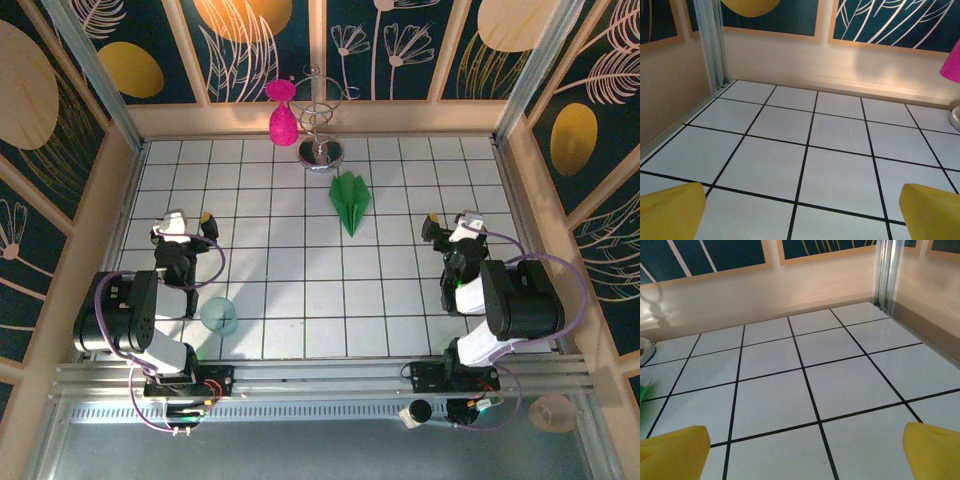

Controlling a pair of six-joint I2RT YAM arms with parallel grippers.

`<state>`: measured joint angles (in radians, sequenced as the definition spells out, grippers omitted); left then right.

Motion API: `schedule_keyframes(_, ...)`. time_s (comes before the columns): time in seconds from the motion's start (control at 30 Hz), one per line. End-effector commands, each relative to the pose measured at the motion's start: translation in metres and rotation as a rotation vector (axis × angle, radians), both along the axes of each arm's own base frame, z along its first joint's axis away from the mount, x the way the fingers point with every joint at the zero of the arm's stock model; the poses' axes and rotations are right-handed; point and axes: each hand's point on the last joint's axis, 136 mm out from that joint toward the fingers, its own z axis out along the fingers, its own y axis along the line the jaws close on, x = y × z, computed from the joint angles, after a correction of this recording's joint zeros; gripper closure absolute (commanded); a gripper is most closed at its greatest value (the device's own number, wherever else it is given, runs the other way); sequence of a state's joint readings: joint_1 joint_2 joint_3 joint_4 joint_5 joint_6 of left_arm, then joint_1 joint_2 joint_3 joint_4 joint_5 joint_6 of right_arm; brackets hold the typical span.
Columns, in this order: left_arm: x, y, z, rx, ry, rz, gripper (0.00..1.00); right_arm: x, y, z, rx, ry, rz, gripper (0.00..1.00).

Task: Fold a paper plane with a square sheet of paper (pick it up from the middle)
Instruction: Reset both arms

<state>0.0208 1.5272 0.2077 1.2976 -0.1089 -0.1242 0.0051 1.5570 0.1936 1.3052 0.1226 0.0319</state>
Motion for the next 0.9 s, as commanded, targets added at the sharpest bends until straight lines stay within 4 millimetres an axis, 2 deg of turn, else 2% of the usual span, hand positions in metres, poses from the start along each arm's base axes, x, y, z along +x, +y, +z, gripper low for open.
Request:
schedule_keyframes(0.0,0.003,0.002,0.011,0.008,-0.043,0.004,0.01,0.005,-0.002,0.014,-0.007,-0.052,0.006,0.01)
schedule_keyframes(0.17,-0.001,-0.005,0.014,0.019,-0.061,-0.039,0.01,0.005,-0.001,0.014,-0.006,-0.052,0.008,0.01)
schedule_keyframes(0.4,0.006,-0.019,0.011,0.039,-0.039,-0.123,0.01,0.005,-0.001,0.014,-0.006,-0.052,0.009,0.01)
schedule_keyframes(0.87,0.007,-0.016,0.009,0.035,-0.031,-0.105,0.01,0.004,-0.001,0.014,-0.006,-0.054,0.01,0.01)
